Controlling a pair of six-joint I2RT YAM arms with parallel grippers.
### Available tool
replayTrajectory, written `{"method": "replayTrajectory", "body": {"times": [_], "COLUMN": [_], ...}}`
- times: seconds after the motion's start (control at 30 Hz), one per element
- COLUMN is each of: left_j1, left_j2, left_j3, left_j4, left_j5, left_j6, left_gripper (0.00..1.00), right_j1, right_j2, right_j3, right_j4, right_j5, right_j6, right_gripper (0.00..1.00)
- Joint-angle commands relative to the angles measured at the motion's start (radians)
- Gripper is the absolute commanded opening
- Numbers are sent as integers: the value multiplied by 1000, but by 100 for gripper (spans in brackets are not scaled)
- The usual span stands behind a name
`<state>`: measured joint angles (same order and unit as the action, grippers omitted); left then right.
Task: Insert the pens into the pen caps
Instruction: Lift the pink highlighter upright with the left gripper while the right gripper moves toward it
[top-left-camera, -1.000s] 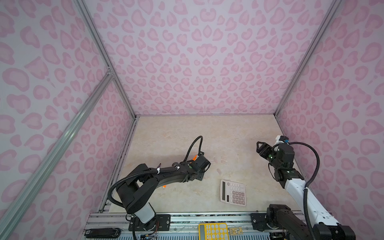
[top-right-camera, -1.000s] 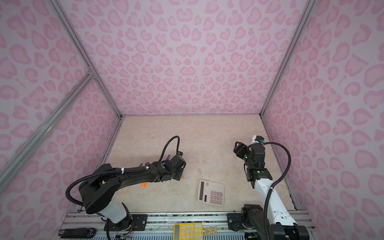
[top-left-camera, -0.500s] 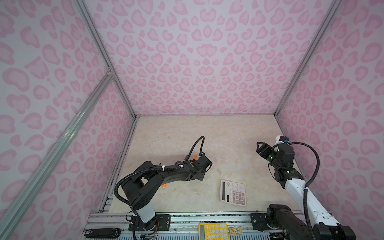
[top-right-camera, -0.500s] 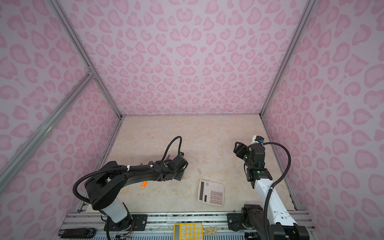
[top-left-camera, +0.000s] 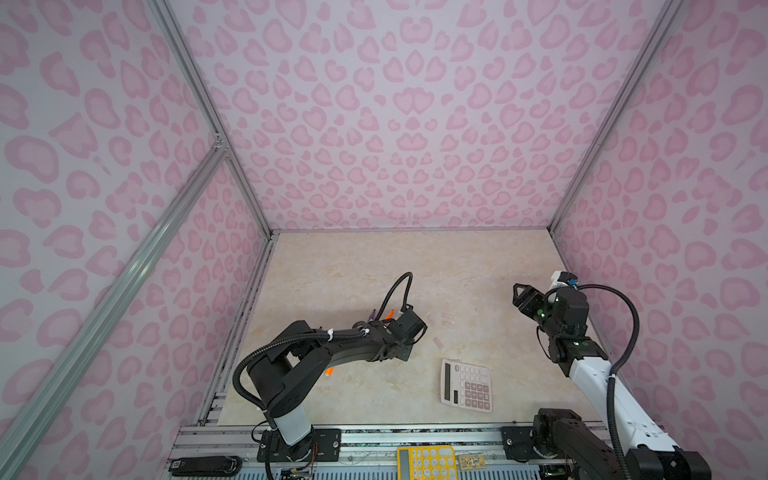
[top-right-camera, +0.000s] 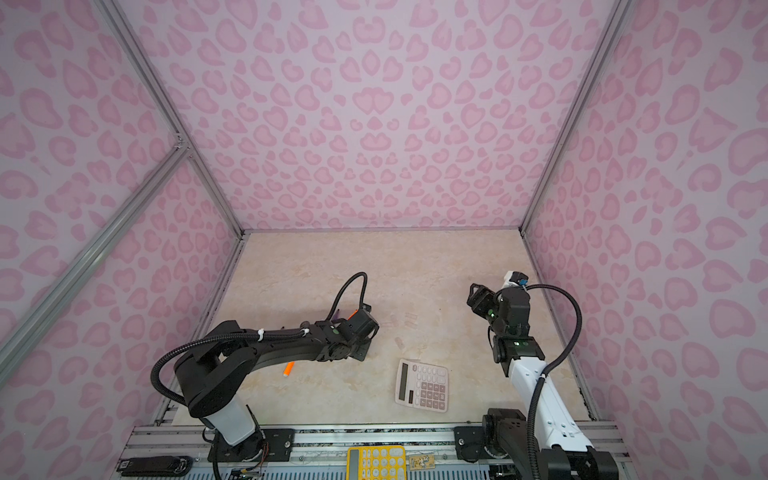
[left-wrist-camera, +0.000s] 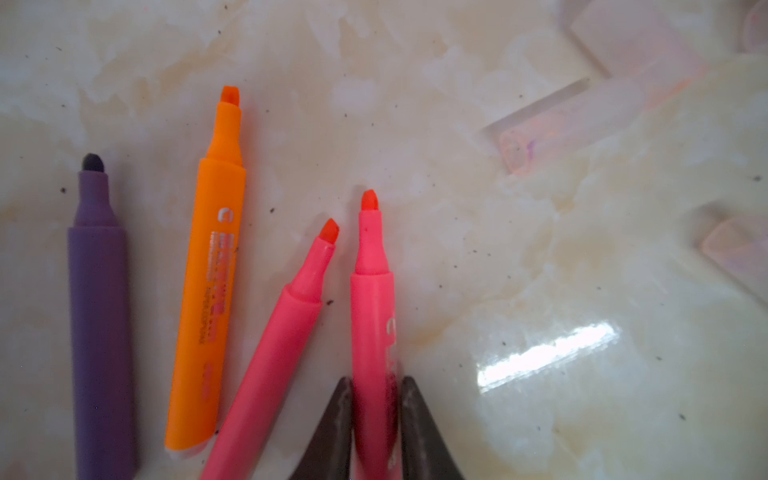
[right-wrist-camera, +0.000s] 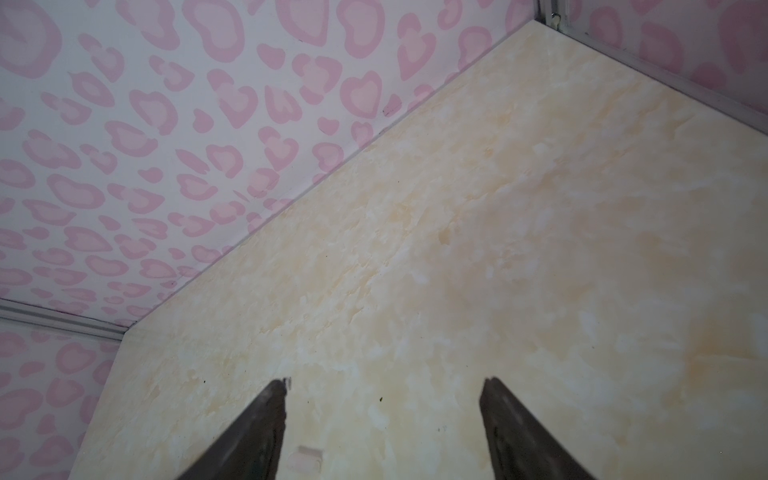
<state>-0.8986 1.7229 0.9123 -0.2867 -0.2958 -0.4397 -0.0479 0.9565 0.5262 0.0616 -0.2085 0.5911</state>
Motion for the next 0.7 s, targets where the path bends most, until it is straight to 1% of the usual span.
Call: {"method": "replayTrajectory", "body": {"times": [0.0,0.07,0.17,0.2,0.23,0.27,0.3,0.37,0.47,0.53,0.67], "left_j1": [0,0,0,0,-1,0,1,4,18,35,53], "left_j2": [9,11,11,8,3,-3,-14,-35,-77,-125,-267], "left_j3": [-3,-2,12,18,25,27,22,16,18,18,-9], "left_j4": [-23,-21,-21,-25,-30,-31,-25,-16,-15,-16,24], "left_j5": [-4,-8,3,11,15,11,8,3,-21,-33,-59], "left_j6": [6,7,18,22,22,21,21,23,21,17,27], "left_gripper": [18,14,11,9,6,5,4,4,4,4,4], "right_j1": [0,-1,12,33,73,119,186,309,448,505,619], "right_j2": [0,-5,-37,-54,-74,-91,-107,-131,-176,-199,-217], "right_j3": [-8,-4,33,45,46,45,45,61,57,59,98], "right_j4": [1,-12,-99,-130,-133,-123,-104,-102,-67,-33,0], "right_j5": [9,14,34,31,31,31,31,39,67,62,62], "right_j6": [-2,29,130,162,194,208,209,207,221,231,217], "right_gripper": [74,71,73,77,80,82,86,88,93,95,96]}}
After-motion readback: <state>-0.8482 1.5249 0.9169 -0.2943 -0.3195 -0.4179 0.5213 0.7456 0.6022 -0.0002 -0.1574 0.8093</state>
